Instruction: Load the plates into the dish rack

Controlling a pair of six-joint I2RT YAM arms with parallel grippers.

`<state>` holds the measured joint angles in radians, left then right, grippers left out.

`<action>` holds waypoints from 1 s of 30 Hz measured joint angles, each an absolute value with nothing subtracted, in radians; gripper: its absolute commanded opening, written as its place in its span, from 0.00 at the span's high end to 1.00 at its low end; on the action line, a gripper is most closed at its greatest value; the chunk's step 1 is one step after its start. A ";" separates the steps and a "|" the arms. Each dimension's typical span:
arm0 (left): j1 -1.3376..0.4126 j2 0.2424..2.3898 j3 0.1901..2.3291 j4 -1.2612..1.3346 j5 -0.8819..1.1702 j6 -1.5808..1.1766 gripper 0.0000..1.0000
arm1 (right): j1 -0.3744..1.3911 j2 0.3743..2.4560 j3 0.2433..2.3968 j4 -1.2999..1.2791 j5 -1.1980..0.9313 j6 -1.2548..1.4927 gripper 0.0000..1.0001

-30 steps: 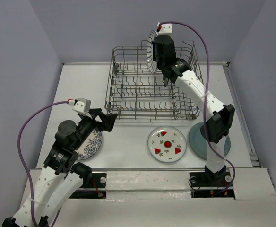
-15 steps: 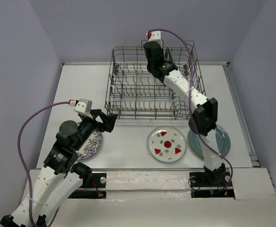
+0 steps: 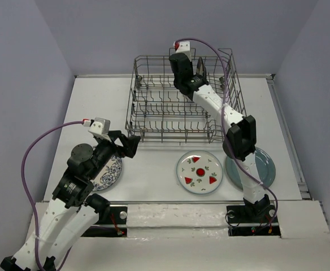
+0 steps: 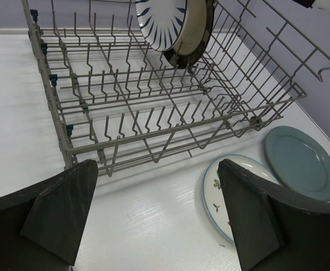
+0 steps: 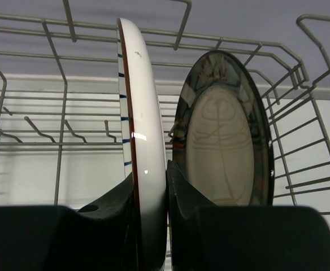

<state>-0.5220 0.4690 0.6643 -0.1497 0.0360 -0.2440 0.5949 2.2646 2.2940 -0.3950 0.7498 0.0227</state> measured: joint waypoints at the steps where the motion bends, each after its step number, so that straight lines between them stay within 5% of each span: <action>1: -0.522 0.470 0.664 -0.150 0.036 -0.244 0.01 | 0.595 2.270 2.291 -0.395 0.748 0.028 0.93; 10: -0.522 0.477 0.664 -0.150 0.036 -0.244 0.01 | 0.595 2.305 2.218 -0.392 0.727 0.078 0.93; 14: -0.522 0.483 0.664 -0.150 0.036 -0.244 0.01 | 0.594 2.304 2.187 -0.350 0.729 0.098 0.73; 16: -0.522 0.487 0.664 -0.150 0.036 -0.244 0.01 | 0.591 2.303 2.164 -0.314 0.726 0.110 0.57; 17: -0.522 0.490 0.664 -0.150 0.036 -0.244 0.01 | 0.590 2.302 2.152 -0.308 0.724 0.117 0.39; 22: -0.518 0.501 0.664 -0.150 0.037 -0.244 0.01 | 0.590 2.265 2.106 -0.307 0.697 0.134 0.22; 30: -0.495 0.579 0.664 -0.136 0.146 -0.252 0.01 | 0.590 2.028 1.992 -0.304 0.570 0.150 0.14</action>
<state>-0.4953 0.5785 0.6640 -0.1364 0.1455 -0.2516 0.5903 2.0281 1.9919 -0.3042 0.5701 0.1497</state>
